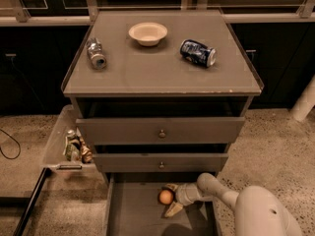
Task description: Pick orange from bottom drawer and place on counter
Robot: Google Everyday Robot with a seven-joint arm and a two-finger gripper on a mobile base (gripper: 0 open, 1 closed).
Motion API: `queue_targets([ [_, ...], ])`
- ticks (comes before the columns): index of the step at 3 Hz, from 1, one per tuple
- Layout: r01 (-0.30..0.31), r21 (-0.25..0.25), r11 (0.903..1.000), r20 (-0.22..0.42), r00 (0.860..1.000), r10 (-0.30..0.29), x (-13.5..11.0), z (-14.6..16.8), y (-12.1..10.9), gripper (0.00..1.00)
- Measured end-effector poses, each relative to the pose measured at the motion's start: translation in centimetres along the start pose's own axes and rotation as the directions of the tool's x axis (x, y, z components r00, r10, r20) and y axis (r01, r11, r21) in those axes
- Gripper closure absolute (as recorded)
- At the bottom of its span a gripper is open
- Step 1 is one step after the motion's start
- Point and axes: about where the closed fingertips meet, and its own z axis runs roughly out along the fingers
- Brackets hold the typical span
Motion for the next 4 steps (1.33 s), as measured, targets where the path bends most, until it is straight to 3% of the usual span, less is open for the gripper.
queue_targets([
  [3,0.0,0.0,1.0,0.0,1.0,0.0,0.0,0.01,0.01,0.89],
  [4,0.0,0.0,1.0,0.0,1.0,0.0,0.0,0.01,0.01,1.0],
])
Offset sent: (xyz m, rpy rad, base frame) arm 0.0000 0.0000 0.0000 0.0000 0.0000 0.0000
